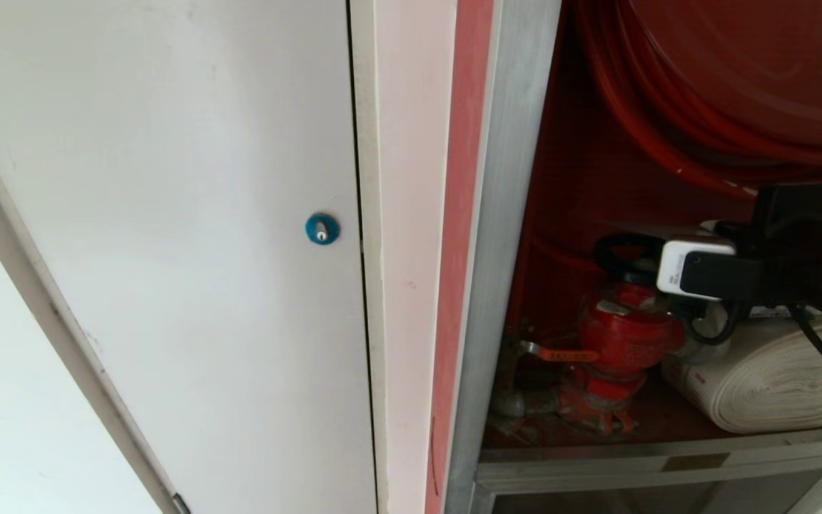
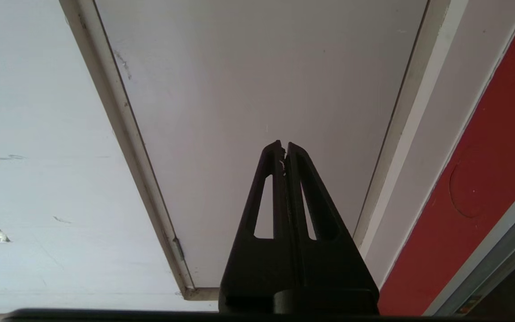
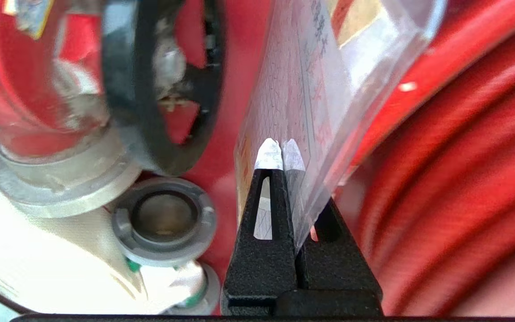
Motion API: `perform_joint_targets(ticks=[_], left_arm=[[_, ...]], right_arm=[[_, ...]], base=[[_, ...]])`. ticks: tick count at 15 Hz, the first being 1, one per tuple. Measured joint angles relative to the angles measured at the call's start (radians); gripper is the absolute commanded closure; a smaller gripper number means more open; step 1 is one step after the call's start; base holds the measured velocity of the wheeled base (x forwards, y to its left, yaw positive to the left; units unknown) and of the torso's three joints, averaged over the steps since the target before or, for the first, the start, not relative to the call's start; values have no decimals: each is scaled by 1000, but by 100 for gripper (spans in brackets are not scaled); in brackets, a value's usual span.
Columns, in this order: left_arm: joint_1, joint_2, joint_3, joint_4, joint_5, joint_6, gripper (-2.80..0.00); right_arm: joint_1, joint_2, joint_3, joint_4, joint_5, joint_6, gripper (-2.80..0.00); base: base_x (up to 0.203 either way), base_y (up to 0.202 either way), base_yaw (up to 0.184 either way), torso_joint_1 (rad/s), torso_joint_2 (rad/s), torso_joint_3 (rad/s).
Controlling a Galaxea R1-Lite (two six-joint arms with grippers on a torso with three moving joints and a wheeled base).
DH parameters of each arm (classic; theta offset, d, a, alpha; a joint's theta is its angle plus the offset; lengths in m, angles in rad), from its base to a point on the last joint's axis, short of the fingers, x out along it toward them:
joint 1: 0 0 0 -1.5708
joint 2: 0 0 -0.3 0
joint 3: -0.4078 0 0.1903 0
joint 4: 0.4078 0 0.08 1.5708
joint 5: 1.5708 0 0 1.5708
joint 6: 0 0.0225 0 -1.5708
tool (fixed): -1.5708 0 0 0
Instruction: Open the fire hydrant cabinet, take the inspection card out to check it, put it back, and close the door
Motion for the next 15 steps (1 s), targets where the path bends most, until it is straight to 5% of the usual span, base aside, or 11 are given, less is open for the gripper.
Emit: perform_joint_targets(ticks=[7,15], left_arm=[[0,0,0,0,0,0,0],[0,0,0,0,0,0,0]], right_arm=[[121,34,-28,0,-227,-5,0],[163,84,-48,-25,-242,-30,0]], base=[[0,0,0,0,0,0],[0,0,0,0,0,0]])
